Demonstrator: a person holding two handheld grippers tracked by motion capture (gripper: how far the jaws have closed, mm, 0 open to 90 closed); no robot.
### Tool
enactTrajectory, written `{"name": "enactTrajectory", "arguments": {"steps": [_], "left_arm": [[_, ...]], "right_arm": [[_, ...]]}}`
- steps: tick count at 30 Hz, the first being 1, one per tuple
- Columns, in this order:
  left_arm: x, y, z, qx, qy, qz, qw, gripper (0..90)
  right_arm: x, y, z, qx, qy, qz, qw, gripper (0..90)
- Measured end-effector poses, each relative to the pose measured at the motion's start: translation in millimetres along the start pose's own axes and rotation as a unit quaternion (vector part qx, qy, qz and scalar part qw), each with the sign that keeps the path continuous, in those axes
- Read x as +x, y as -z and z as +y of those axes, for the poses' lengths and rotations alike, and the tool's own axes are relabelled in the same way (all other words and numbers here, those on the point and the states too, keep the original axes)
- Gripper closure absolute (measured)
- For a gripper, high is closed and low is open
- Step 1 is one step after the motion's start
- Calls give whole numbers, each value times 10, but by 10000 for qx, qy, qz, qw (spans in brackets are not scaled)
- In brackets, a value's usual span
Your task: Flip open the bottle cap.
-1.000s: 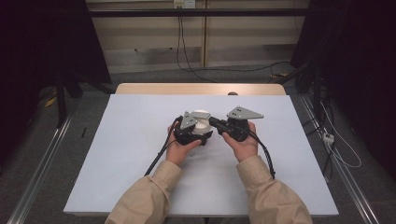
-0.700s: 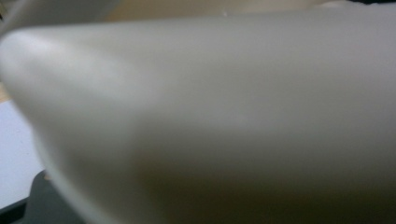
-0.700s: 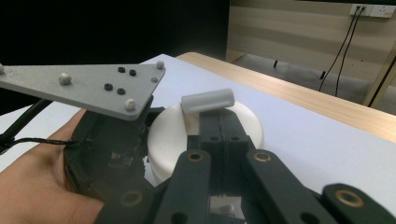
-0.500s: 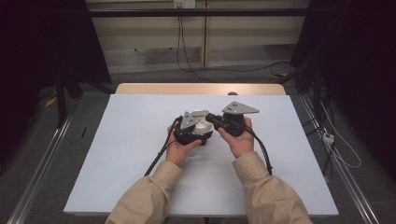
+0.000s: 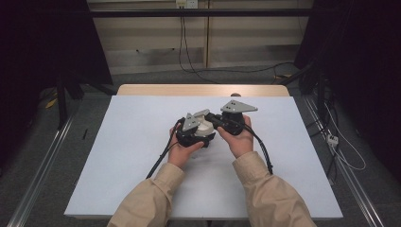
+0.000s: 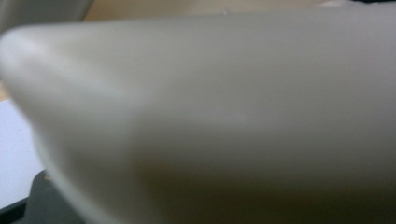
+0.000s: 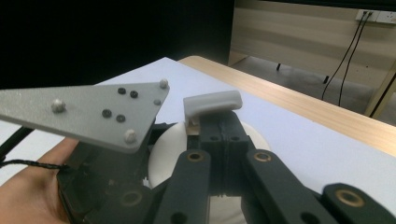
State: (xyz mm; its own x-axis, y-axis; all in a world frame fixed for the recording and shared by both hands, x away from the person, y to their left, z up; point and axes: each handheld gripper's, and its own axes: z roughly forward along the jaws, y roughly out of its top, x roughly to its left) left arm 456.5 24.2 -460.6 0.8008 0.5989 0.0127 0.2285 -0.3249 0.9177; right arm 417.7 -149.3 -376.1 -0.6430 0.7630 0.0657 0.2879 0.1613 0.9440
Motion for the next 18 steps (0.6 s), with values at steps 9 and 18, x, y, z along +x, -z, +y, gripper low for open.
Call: {"name": "enactTrajectory", "arguments": {"steps": [9,18], "left_arm": [[-6,-3,-2,-2,44,-14,10000,184],[-1,-1,-1,7,4,7,10000,184]], "right_arm": [[1,-41,61,-56,49,-16,10000,900],[13,-112,127,-10,145,5,9999,900]]}}
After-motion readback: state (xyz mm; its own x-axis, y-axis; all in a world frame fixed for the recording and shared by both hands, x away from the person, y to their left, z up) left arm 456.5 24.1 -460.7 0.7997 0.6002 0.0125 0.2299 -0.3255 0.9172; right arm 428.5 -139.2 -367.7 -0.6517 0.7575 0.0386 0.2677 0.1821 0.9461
